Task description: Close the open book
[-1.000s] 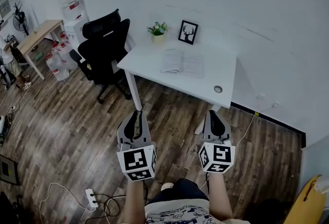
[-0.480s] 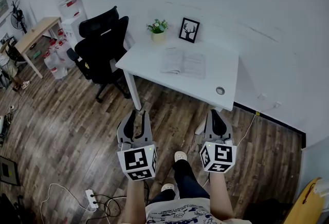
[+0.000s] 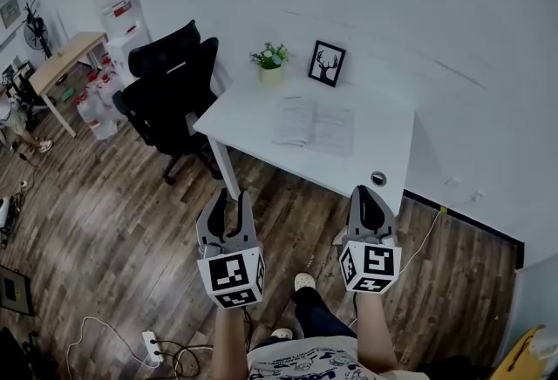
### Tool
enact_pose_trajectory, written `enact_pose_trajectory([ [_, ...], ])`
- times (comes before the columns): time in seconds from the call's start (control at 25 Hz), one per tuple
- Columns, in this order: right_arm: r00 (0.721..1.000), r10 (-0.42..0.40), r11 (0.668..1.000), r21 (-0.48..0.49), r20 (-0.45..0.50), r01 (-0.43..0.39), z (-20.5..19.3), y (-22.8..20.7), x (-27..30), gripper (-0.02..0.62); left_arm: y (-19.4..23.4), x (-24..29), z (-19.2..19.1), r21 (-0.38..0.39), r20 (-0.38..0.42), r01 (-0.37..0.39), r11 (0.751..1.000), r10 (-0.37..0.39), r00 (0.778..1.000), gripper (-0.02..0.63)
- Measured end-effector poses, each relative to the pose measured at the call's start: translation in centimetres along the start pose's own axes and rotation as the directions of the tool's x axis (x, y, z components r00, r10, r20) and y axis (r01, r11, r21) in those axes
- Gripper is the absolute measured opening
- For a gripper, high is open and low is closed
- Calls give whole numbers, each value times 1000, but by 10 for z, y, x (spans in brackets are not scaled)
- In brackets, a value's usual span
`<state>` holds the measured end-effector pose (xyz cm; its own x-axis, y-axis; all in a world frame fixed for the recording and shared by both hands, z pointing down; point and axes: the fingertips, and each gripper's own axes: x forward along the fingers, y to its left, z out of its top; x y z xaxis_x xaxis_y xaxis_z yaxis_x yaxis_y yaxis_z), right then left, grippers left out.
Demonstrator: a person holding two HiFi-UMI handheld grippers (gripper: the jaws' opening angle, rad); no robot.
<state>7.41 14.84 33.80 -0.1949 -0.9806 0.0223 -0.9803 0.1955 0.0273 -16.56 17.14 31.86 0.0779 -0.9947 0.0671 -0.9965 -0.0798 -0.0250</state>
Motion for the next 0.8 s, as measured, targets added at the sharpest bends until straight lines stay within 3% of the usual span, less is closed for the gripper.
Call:
enact_pose_trajectory([
  [0.48, 998, 57, 998, -15, 17, -57, 14, -51, 120, 31, -20, 117, 21, 4, 17, -52, 999, 52, 998, 106],
  [0.8, 995, 101, 995, -13, 3, -101, 4, -72, 177, 31, -27, 170, 13, -4, -4, -91, 996, 91, 996, 106],
])
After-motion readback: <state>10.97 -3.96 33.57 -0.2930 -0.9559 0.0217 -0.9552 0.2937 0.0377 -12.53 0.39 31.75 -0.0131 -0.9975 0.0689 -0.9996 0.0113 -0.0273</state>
